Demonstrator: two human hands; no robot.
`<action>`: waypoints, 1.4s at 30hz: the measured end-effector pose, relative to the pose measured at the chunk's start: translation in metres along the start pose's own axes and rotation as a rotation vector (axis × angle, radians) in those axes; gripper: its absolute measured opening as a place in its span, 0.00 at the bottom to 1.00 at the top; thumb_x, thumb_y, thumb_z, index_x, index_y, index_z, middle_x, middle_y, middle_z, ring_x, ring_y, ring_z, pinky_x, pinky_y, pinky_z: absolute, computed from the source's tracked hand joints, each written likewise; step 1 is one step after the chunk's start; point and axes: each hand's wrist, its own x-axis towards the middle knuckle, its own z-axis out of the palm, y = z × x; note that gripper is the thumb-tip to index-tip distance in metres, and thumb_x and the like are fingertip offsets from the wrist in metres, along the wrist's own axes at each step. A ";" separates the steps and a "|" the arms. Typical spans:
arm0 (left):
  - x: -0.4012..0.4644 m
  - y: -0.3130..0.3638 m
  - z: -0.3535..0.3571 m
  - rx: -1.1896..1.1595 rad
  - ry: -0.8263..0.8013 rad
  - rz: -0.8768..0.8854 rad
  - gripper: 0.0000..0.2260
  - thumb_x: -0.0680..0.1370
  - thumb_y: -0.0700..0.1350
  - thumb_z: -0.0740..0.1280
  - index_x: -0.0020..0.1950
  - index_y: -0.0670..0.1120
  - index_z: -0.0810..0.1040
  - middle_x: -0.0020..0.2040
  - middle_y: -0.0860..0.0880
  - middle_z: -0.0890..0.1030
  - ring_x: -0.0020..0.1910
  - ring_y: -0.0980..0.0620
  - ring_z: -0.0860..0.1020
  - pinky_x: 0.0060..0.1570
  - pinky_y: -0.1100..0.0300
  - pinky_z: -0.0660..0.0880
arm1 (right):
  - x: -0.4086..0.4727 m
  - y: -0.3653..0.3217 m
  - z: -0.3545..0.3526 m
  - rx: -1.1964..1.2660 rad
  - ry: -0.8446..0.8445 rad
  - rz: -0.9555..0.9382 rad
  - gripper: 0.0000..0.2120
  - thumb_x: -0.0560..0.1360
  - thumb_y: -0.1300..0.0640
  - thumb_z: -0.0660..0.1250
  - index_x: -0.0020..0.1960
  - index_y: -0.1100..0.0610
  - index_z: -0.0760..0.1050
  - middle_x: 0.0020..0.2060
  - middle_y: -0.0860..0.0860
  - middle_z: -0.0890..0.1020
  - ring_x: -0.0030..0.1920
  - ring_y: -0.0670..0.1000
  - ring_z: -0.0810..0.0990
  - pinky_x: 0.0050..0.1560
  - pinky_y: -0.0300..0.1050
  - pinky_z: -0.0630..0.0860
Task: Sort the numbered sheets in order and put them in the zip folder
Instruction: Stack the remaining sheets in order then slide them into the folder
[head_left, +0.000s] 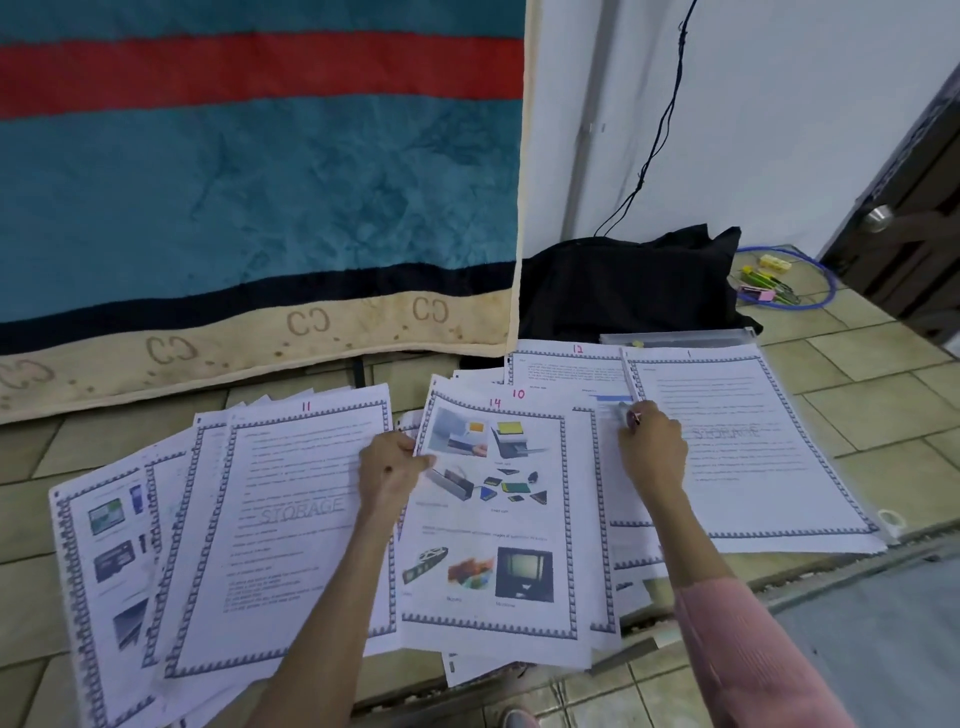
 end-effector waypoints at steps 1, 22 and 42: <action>0.004 -0.001 -0.005 -0.049 0.007 -0.009 0.15 0.72 0.45 0.72 0.55 0.37 0.79 0.54 0.41 0.81 0.47 0.48 0.76 0.48 0.62 0.70 | 0.000 0.000 0.001 0.000 -0.001 -0.004 0.12 0.78 0.62 0.59 0.59 0.61 0.73 0.50 0.62 0.80 0.55 0.62 0.73 0.55 0.55 0.70; 0.027 -0.094 -0.128 -0.111 0.318 -0.243 0.18 0.77 0.46 0.66 0.63 0.36 0.75 0.64 0.36 0.75 0.61 0.36 0.73 0.61 0.48 0.69 | -0.024 -0.037 0.008 -0.041 -0.309 0.308 0.28 0.69 0.49 0.74 0.61 0.63 0.70 0.60 0.61 0.74 0.70 0.61 0.62 0.64 0.58 0.65; 0.008 -0.049 -0.067 -0.017 0.413 0.012 0.16 0.78 0.39 0.64 0.65 0.38 0.71 0.62 0.36 0.75 0.60 0.38 0.73 0.58 0.51 0.70 | 0.016 0.025 -0.031 -0.186 0.083 0.156 0.26 0.77 0.67 0.59 0.72 0.53 0.59 0.58 0.62 0.76 0.60 0.62 0.71 0.56 0.56 0.66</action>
